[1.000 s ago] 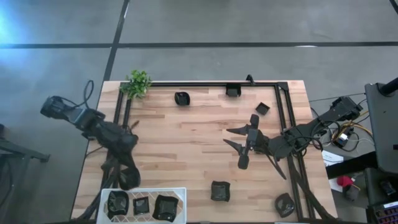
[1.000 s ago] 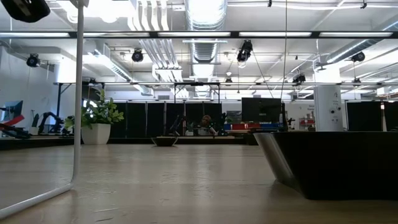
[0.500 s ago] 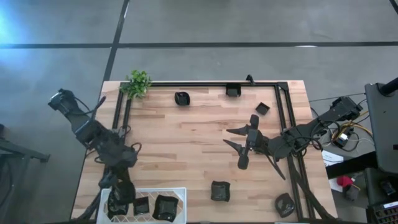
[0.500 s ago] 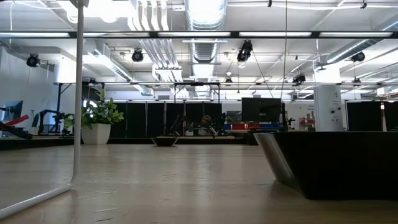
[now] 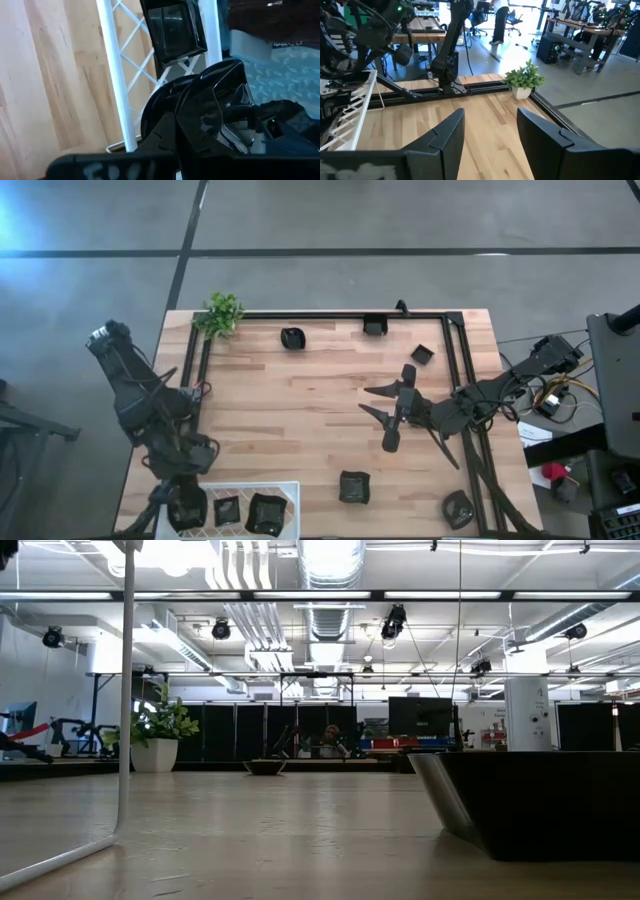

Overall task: Pick & Place Mini shaped plates
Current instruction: Stack the black leaf shaped plate on top of the other black leaf shaped plate on the shelf

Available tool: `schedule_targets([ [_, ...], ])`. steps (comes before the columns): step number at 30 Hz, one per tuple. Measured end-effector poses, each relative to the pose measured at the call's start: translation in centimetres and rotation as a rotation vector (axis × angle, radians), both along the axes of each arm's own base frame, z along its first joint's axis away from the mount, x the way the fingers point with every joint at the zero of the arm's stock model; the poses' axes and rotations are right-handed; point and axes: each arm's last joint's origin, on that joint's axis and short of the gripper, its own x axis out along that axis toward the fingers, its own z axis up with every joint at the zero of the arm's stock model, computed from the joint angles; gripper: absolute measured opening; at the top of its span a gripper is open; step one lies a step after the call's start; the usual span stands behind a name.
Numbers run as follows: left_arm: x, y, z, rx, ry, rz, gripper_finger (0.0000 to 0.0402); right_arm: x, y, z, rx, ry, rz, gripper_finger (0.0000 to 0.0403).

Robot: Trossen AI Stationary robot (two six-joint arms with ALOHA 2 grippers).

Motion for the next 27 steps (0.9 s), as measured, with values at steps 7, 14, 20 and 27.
schedule_targets([
  [7, 0.07, -0.18, -0.18, 0.002, 0.006, -0.039, 0.0, 0.01, -0.01, 0.01, 0.0, -0.001, 0.0, 0.0178],
  [14, 0.08, -0.16, -0.18, 0.002, 0.004, -0.04, 0.0, 0.0, 0.0, 0.01, 0.006, -0.003, -0.001, 0.0178],
  [20, 0.14, -0.15, -0.22, 0.013, -0.018, -0.052, 0.0003, 0.0, 0.0, 0.01, 0.007, -0.003, -0.002, 0.0178],
  [27, 0.14, -0.15, -0.23, 0.014, -0.016, -0.05, 0.0034, 0.0, 0.0, 0.01, 0.01, -0.005, -0.002, 0.0178],
])
